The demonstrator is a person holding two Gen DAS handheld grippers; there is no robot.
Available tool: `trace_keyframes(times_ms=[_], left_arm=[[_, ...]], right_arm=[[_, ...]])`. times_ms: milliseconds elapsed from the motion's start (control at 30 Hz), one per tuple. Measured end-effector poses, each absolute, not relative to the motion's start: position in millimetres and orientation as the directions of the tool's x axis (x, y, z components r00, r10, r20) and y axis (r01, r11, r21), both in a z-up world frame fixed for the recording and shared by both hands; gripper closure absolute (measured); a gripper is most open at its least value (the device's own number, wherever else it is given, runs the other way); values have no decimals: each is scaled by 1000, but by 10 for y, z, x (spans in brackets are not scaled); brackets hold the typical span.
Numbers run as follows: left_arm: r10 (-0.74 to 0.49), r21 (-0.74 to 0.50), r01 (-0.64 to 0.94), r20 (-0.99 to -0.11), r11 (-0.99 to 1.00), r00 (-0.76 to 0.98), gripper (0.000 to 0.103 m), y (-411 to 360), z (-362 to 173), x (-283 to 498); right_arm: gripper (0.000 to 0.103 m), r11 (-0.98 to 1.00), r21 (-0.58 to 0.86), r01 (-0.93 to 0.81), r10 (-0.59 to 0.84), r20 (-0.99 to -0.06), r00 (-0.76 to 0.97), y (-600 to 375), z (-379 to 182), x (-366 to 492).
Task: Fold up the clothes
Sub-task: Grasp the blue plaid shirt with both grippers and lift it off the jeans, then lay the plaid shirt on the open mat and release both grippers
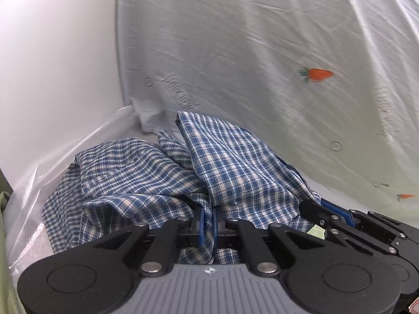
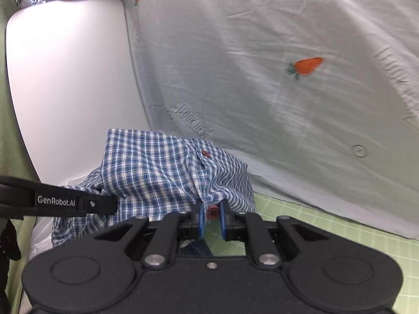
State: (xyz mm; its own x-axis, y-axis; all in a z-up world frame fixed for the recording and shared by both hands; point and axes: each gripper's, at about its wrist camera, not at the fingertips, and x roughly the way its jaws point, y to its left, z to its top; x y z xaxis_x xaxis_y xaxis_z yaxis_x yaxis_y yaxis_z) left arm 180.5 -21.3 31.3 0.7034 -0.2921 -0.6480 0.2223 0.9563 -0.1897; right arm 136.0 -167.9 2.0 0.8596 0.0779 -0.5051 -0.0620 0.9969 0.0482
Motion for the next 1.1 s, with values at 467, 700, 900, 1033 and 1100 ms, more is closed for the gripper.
trace_keyframes(times_ms=[467, 700, 900, 1033, 1100], left_arm=[[-412, -270, 364, -817, 892, 404, 82, -1370, -299, 76], [-270, -186, 235, -873, 954, 405, 60, -1417, -498, -15], [-178, -145, 116, -915, 983, 362, 37, -1336, -738, 18], [-121, -129, -9, -951, 992, 284, 34, -1156, -1018, 118], [-94, -117, -82, -965, 990, 245, 34, -1057, -1139, 184]], right_arm=[[88, 908, -79, 411, -287, -831, 476, -3463, -681, -1325], [33, 909, -50, 413, -303, -762, 573, -3781, -391, -1480], [18, 909, 57, 413, -224, -770, 598, -4103, -423, -1103], [15, 899, 133, 418, -155, -796, 585, -4281, -612, -685], [15, 879, 171, 445, -125, -818, 561, -4392, -746, -487]])
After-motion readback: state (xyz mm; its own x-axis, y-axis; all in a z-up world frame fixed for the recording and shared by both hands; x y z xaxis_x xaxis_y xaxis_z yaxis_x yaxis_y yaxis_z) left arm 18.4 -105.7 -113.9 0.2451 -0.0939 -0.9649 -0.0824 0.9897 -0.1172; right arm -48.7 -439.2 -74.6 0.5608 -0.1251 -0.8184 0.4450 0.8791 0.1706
